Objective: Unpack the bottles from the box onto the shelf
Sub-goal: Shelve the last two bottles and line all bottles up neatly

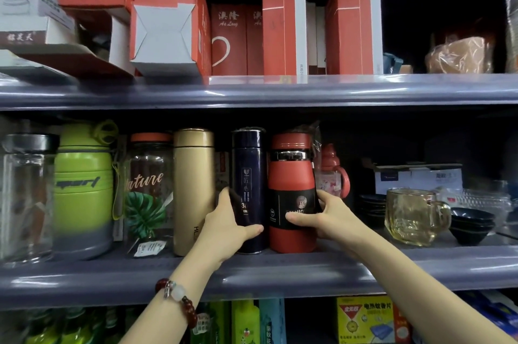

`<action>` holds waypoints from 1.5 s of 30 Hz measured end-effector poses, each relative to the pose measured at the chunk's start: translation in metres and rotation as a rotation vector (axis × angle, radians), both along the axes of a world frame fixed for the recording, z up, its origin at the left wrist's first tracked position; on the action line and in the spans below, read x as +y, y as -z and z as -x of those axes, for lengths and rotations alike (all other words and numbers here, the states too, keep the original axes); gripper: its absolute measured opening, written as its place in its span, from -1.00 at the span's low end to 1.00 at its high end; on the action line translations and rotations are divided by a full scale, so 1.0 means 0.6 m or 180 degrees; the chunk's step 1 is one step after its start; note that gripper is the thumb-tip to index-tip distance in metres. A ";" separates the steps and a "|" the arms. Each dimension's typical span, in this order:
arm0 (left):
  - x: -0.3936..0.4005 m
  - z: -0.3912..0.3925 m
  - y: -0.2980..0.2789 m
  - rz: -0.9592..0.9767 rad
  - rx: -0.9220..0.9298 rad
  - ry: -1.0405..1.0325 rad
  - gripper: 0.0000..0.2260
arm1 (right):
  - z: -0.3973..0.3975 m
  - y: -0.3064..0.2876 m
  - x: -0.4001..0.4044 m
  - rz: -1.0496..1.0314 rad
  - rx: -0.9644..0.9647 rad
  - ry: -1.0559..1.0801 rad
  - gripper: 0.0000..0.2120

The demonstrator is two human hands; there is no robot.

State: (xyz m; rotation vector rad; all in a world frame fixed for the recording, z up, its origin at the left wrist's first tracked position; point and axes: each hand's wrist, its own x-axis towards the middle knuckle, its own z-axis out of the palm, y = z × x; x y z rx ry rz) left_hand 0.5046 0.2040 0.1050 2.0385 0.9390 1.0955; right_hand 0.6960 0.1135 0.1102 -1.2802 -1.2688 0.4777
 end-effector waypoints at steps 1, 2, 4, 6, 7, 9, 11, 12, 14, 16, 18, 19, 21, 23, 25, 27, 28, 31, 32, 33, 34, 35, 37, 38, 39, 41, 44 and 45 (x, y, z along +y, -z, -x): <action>0.002 0.002 -0.001 0.0024 0.0011 0.0001 -0.09 | 0.001 -0.001 0.000 0.0007 -0.0014 -0.0010 -0.54; 0.005 0.002 -0.003 0.0034 0.0019 0.0003 -0.09 | 0.002 -0.002 0.001 0.0007 -0.0014 -0.0028 -0.54; 0.008 0.003 -0.005 0.0024 0.0046 -0.0010 -0.10 | 0.005 -0.002 0.005 -0.0001 -0.0023 -0.0036 -0.52; 0.007 0.001 -0.004 -0.0003 0.0052 -0.0034 -0.11 | 0.007 0.000 0.008 -0.0008 -0.0045 0.0033 -0.49; 0.005 0.001 -0.003 -0.0005 0.0060 -0.0051 -0.11 | 0.008 0.000 0.009 -0.0015 -0.0049 0.0062 -0.47; 0.002 0.000 -0.002 -0.0025 0.0051 -0.0070 -0.11 | 0.010 0.001 0.007 -0.0027 -0.0054 0.0111 -0.45; 0.001 0.003 -0.002 -0.0043 0.0046 -0.0061 -0.11 | 0.010 0.000 0.002 -0.0044 -0.0080 0.0154 -0.44; 0.001 0.004 -0.003 -0.0034 0.0057 -0.0040 -0.11 | 0.009 -0.001 0.000 -0.0036 -0.0083 0.0155 -0.44; -0.001 0.007 -0.004 -0.0027 0.0097 0.0033 -0.12 | 0.009 0.000 -0.003 -0.0025 -0.0062 0.0094 -0.46; -0.006 0.010 -0.005 -0.0051 0.0112 0.0102 -0.12 | 0.009 0.000 -0.006 -0.0024 -0.0062 0.0034 -0.49; -0.010 0.013 -0.006 -0.0063 0.0118 0.0153 -0.12 | 0.009 -0.001 -0.010 -0.0003 -0.0072 0.0003 -0.52; -0.012 0.014 -0.006 -0.0058 0.0127 0.0171 -0.12 | 0.009 -0.002 -0.012 0.0011 -0.0080 -0.0019 -0.53; -0.014 0.015 -0.006 -0.0066 0.0157 0.0185 -0.12 | 0.007 -0.002 -0.014 0.0031 -0.0100 -0.0060 -0.54; -0.016 0.017 -0.006 -0.0123 0.0169 0.0156 -0.13 | 0.007 -0.001 -0.014 0.0039 -0.0095 -0.0068 -0.55; -0.020 0.019 -0.006 -0.0155 0.0182 0.0126 -0.14 | 0.008 0.001 -0.013 0.0039 -0.0078 -0.0055 -0.55; -0.022 0.020 -0.007 -0.0164 0.0219 0.0105 -0.14 | 0.008 0.002 -0.013 0.0067 -0.0153 0.0000 -0.52; -0.023 0.021 -0.008 -0.0159 0.0243 0.0100 -0.13 | 0.009 0.001 -0.013 0.0094 -0.0198 0.0030 -0.49; -0.026 0.022 -0.012 -0.0154 0.0321 0.0112 -0.12 | 0.011 -0.003 -0.015 0.0156 -0.0306 0.0142 -0.47; -0.028 0.021 -0.013 -0.0150 0.0349 0.0089 -0.13 | 0.013 -0.005 -0.017 0.0169 -0.0341 0.0213 -0.47; -0.031 0.020 -0.014 -0.0161 0.0377 0.0038 -0.14 | 0.015 -0.006 -0.020 0.0176 -0.0370 0.0284 -0.46; -0.034 0.018 -0.015 -0.0189 0.0403 -0.0039 -0.17 | 0.018 -0.007 -0.023 0.0169 -0.0397 0.0339 -0.46; -0.036 0.015 -0.017 -0.0244 0.0426 -0.0131 -0.21 | 0.021 -0.008 -0.026 0.0152 -0.0429 0.0383 -0.47; -0.042 0.011 -0.020 -0.0343 0.0541 -0.0333 -0.27 | 0.026 -0.007 -0.030 0.0124 -0.0507 0.0496 -0.49; -0.046 0.009 -0.022 -0.0378 0.0626 -0.0426 -0.29 | 0.029 -0.007 -0.033 0.0114 -0.0569 0.0581 -0.49; -0.050 0.009 -0.025 -0.0428 0.0691 -0.0504 -0.31 | 0.032 -0.008 -0.034 0.0095 -0.0646 0.0679 -0.48; -0.054 0.012 -0.029 -0.0521 0.0742 -0.0570 -0.33 | 0.037 -0.009 -0.037 0.0008 -0.0812 0.0909 -0.43; -0.060 0.023 -0.033 -0.0607 0.0635 -0.0529 -0.32 | 0.042 -0.008 -0.047 -0.0263 -0.1245 0.1294 -0.35; -0.064 0.029 -0.034 -0.0622 0.0585 -0.0515 -0.30 | 0.046 -0.010 -0.054 -0.0365 -0.1445 0.1433 -0.31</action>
